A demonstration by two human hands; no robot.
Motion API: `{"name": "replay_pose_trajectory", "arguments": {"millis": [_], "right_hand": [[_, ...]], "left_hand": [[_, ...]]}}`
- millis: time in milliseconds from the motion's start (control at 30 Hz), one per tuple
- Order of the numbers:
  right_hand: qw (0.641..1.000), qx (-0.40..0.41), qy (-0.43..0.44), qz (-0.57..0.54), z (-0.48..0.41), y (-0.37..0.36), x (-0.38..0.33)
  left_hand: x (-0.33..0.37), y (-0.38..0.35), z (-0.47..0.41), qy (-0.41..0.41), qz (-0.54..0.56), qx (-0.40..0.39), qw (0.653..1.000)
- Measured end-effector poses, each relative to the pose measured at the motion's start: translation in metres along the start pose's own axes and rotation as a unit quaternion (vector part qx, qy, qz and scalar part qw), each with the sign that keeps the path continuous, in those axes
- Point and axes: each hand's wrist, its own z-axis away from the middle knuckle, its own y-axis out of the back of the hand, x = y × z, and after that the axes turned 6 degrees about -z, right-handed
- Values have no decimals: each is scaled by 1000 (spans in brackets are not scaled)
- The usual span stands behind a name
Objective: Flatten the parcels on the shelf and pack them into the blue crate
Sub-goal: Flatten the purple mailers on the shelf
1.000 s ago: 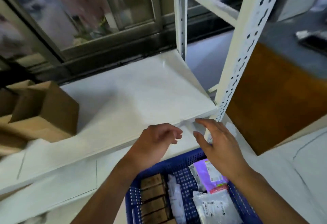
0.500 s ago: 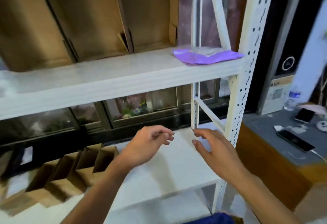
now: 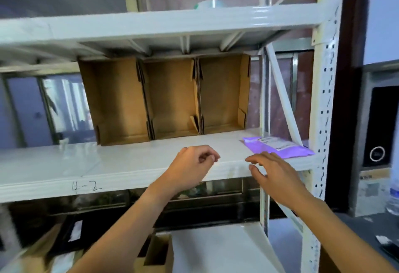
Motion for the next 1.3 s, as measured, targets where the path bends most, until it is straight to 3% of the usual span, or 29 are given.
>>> {"name": "replay_pose_trajectory", "arguments": {"millis": [167, 367, 767, 900, 1100, 1300], "right_hand": [[993, 38, 7, 110, -24, -8, 42], [983, 12, -1, 182, -37, -11, 78], [989, 5, 78, 123, -34, 21, 104], [991, -8, 69, 111, -31, 37, 127], [985, -103, 22, 133, -33, 43, 151], [990, -100, 33, 94, -35, 37, 157]], "left_hand": [[-4, 4, -8, 11, -45, 15, 999], [-14, 2, -9, 28, -38, 27, 999], [44, -79, -77, 2, -18, 7, 1000], [62, -120, -93, 0, -28, -34, 999], [62, -157, -119, -14, -123, -36, 992], [45, -159, -124, -43, -179, -49, 982]]}}
